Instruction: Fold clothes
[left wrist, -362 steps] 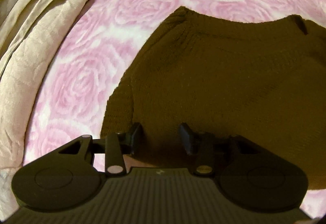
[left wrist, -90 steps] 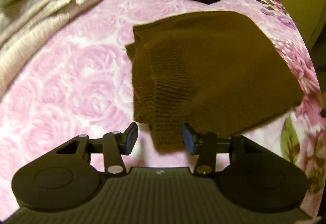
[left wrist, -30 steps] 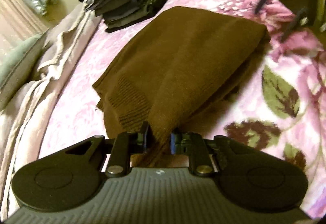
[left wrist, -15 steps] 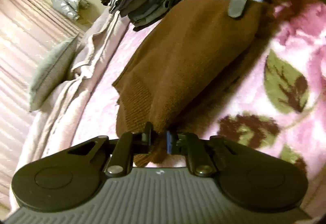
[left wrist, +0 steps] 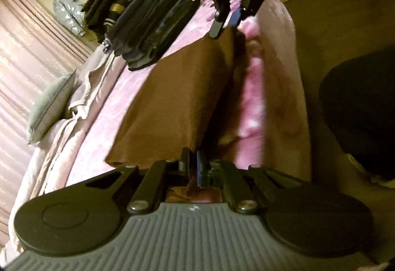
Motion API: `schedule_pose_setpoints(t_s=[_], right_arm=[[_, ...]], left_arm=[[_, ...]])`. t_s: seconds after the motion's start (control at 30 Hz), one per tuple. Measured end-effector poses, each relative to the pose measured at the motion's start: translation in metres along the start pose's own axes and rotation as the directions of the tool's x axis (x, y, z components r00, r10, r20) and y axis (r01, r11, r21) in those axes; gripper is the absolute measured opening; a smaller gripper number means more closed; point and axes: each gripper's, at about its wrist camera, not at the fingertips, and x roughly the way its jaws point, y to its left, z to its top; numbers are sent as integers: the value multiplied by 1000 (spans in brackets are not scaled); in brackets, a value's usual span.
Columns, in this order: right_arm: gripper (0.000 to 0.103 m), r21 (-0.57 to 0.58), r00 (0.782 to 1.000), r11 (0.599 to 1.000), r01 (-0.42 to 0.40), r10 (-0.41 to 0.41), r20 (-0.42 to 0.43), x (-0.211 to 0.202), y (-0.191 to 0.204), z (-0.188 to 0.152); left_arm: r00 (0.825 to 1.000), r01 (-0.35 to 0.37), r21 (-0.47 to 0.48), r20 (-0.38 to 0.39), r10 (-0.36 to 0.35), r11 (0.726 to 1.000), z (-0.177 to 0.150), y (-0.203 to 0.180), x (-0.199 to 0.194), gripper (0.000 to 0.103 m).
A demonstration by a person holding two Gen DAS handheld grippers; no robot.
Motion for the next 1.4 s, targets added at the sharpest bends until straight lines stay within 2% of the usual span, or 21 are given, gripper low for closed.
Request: schedule_pose_setpoints(t_s=[0.07,0.1,0.2,0.23,0.27,0.33,0.43,0.5,0.6,0.63,0.77,0.83,0.97,1.17,1.33,1.37,1.4], right_arm=[[27,-39,997,997,65,-63,40,-17,-2,-5],[32,-63,995,995,83,-80,57,-25,-1,-8],[71,-225,990,968,112,-89,112,-42,21,-27],[71,-323,987,938,127,-88,132,-46,37,-36],[72,-434,988,891,132,-81,134,-41,53,-48],[71,-636,989,760,135,-66,132,-30,87,-71],[71,-862,993,492,121,-58,106,0,134,-107],[71,-949,994,300,103,-67,87,25,159,-131],[69,-996,994,47,78,-82,74,65,181,-158],[58,-995,995,73,71,-79,65,70,182,-154],[40,-977,998,210,41,-64,28,85,182,-131],[15,-960,998,278,25,-55,10,93,183,-120],[13,-913,999,407,-9,-32,-24,108,183,-97],[13,-978,996,206,44,-80,29,130,197,-130],[15,-996,991,23,83,-110,80,148,209,-159],[16,-997,991,5,82,-111,80,148,203,-164],[23,-997,991,17,71,-114,68,145,197,-165]], left_arm=[[1000,10,-20,-21,-10,1000,-1,-6,1,7],[999,13,-31,-31,-13,999,-2,-9,1,8],[999,-2,-75,-48,-1,997,-14,-6,-9,11],[999,-13,-95,-53,8,995,-18,-3,-12,12],[998,-30,-118,-56,23,993,-22,2,-15,16],[997,-62,-175,-59,52,983,-29,12,-20,17],[994,-107,-253,-60,95,961,-35,25,-23,21],[992,-127,-289,-59,115,949,-36,31,-21,23],[990,-142,-318,-56,131,937,-39,36,-18,25],[989,-146,-327,-55,135,934,-40,36,-18,26],[989,-146,-391,-54,136,909,-48,37,-19,26],[989,-147,-422,-56,136,895,-53,37,-19,27],[988,-153,-440,-58,142,885,-56,33,-22,27],[986,-166,-440,-50,161,883,-54,33,-28,30],[979,-200,-451,-67,191,870,-57,43,-31,31],[978,-206,-457,-67,197,865,-56,45,-32,32],[977,-208,-463,-62,203,862,-55,47,-34,32]])
